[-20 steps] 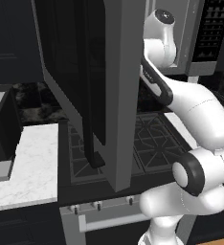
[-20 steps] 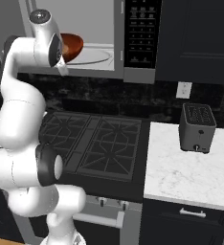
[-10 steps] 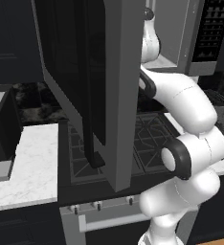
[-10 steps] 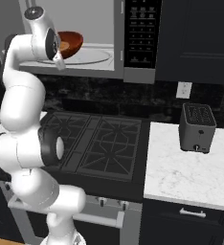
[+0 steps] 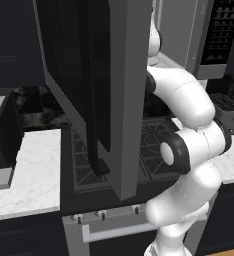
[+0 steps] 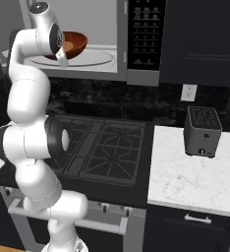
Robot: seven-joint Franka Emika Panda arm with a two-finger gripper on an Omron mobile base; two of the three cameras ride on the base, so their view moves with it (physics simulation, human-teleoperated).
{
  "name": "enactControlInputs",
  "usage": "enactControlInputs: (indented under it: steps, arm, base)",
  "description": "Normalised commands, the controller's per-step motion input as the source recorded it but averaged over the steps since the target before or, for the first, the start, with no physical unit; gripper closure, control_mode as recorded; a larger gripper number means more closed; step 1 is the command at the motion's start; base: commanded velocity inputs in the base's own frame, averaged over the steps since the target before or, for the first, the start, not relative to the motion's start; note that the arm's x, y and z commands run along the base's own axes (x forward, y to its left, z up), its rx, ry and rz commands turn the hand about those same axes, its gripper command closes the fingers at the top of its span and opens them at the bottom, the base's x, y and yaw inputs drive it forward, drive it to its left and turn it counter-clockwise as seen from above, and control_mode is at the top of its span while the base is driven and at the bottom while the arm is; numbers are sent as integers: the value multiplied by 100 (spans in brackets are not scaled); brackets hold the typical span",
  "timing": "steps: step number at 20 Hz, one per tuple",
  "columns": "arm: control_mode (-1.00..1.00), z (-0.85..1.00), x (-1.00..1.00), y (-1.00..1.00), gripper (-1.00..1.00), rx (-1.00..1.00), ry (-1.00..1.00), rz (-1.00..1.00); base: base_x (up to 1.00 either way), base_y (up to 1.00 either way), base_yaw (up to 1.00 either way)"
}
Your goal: Open the microwave, place the bowl with waffle inside the microwave, then close the microwave door and turn it on.
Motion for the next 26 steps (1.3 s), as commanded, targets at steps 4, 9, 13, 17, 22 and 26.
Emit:
enactControlInputs:
  steps: [4,9,13,17,22,26]
  arm:
    - [-100,-14,22,6,-100,-3,-1,-1]
    - [-100,-16,-48,1,-100,-9,-27,0]
    - [-100,-36,-60,0,-100,-12,-44,-3]
    - [-100,-15,-88,-18,-100,-4,-32,-5]
    - [-100,25,-100,-39,-100,0,-10,-5]
    - [-100,44,-100,-41,-100,0,-10,-5]
  base:
    - [0,0,0]
    - [0,0,0]
    - [0,0,0]
    - [0,0,0]
    - [0,0,0]
    - [0,0,0]
